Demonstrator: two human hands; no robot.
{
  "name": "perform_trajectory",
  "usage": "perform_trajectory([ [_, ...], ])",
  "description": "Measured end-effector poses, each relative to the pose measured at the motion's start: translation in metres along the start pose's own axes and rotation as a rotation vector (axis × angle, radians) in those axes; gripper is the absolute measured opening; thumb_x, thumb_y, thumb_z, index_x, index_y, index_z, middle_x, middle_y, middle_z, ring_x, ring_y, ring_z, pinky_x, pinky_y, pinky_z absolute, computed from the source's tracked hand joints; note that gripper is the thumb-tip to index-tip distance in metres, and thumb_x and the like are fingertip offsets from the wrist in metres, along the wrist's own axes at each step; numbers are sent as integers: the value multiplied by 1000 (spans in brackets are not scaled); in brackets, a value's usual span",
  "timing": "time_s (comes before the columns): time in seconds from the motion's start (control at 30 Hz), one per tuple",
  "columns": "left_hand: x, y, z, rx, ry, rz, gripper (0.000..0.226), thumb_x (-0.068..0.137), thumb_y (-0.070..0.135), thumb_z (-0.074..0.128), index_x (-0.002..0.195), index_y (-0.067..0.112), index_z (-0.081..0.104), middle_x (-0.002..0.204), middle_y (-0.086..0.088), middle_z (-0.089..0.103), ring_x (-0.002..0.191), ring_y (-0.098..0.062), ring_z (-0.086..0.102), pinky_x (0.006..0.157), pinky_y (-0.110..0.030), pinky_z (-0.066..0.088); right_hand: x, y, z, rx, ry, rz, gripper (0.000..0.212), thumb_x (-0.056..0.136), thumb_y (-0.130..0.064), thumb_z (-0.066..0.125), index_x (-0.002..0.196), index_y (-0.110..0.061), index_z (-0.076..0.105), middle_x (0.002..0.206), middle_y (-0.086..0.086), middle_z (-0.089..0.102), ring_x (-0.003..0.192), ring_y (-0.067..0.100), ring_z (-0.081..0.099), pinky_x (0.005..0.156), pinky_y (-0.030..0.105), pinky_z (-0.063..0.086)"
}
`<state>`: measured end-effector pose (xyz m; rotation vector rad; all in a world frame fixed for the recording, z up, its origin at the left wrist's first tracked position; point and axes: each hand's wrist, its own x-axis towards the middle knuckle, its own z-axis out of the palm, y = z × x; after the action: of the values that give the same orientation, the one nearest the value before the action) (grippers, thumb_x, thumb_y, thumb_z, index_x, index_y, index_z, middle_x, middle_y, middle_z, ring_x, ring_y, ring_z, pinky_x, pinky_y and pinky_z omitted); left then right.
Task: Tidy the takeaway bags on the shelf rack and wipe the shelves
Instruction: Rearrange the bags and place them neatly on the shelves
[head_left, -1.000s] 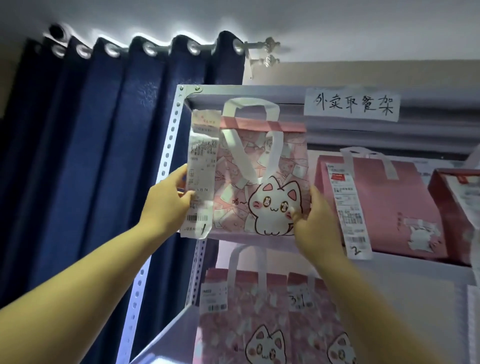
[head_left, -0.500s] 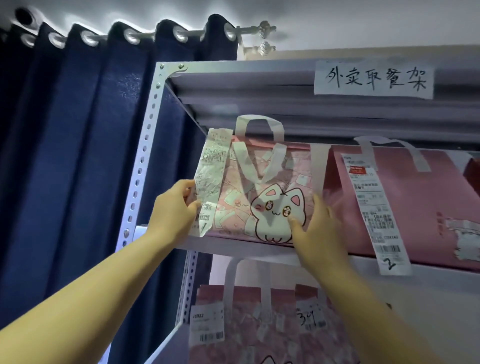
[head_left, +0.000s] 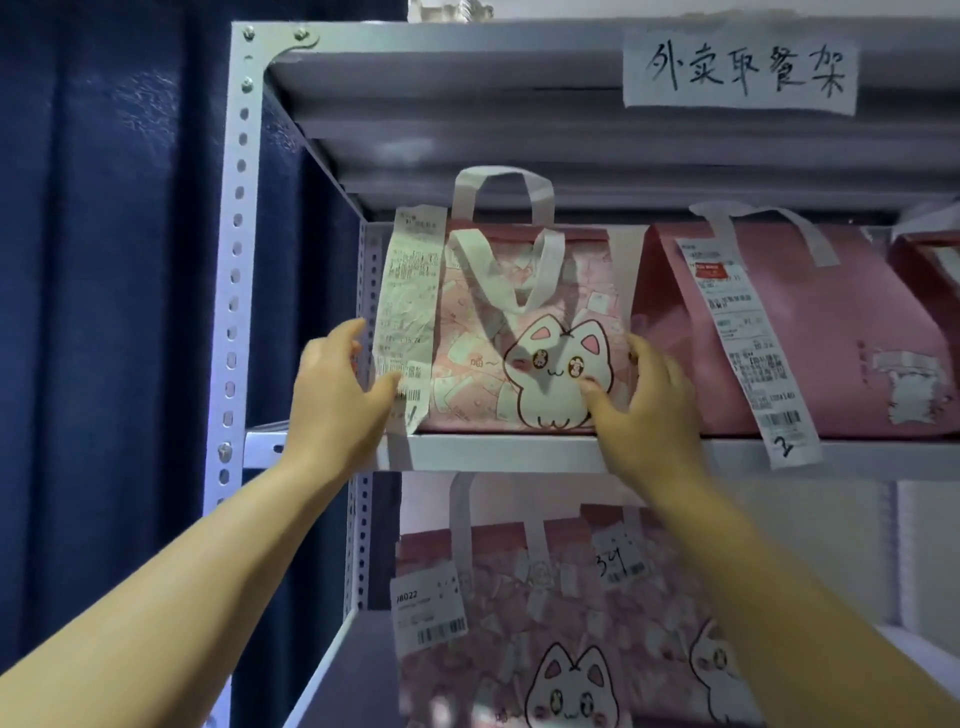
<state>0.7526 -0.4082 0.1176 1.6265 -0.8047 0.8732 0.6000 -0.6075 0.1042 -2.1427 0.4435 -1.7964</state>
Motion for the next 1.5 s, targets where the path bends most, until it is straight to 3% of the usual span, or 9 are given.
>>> perform_trajectory([
  [0.07,-6,5,-7,-8,46,33,52,83,25,64,131,22,45,124,-5,46,115,-21,46,98,-37,40,-5,-4,-5,-5,62,-24,54,85,-36,62,131,-13,45,126,6,50,119,25,42,103,46,37],
  [0.17,-20,18,-15,-74,84,134,41,82,28,65,120,24,52,114,3,46,111,-16,46,95,-47,44,-18,-11,-15,85,125,-76,42,85,-32,63,121,-15,52,115,1,54,108,19,49,92,38,46],
  [0.33,-59,31,-15,-191,18,240,29,83,30,66,110,24,57,103,9,50,95,-4,52,82,-33,50,-54,-16,-31,202,143,-135,18,86,-24,64,103,-20,57,99,-2,59,89,8,56,70,8,44],
  [0.47,-94,31,-5,-255,-88,200,24,83,27,67,104,28,57,100,9,55,91,-1,55,66,-14,48,-86,-11,-39,211,88,-103,11,87,-23,61,98,-20,58,94,-3,63,87,7,59,68,12,46],
  [0.7,-158,18,19,-318,-273,68,21,81,27,69,101,29,60,95,15,57,87,0,58,67,-13,48,-141,16,-51,172,-57,45,6,88,-23,62,92,-22,60,89,-8,63,80,2,59,68,11,47],
  [0.8,-183,8,31,-316,-353,18,20,81,28,69,98,32,59,96,17,57,89,6,55,66,-5,44,-164,33,-55,128,-127,135,4,88,-27,62,89,-28,58,88,-12,62,80,1,58,69,14,48],
  [1.03,-230,-18,59,-280,-483,-131,20,79,27,71,95,32,60,96,12,60,83,4,57,64,-2,40,-206,74,-60,91,-227,326,7,87,-27,63,84,-30,58,86,-12,63,80,-3,56,67,5,43],
  [1.27,-249,-36,81,-197,-459,-252,22,79,26,72,96,33,59,95,11,62,83,4,58,62,-2,40,-220,122,-52,121,-334,456,7,86,-28,64,82,-30,59,84,-14,61,76,-8,55,63,6,42],
  [1.5,-255,-51,84,-116,-301,-363,23,79,28,71,90,43,58,94,16,62,83,7,58,63,-11,42,-210,160,-24,173,-442,466,5,87,-27,64,85,-24,61,83,-12,62,74,-9,55,60,5,41],
])
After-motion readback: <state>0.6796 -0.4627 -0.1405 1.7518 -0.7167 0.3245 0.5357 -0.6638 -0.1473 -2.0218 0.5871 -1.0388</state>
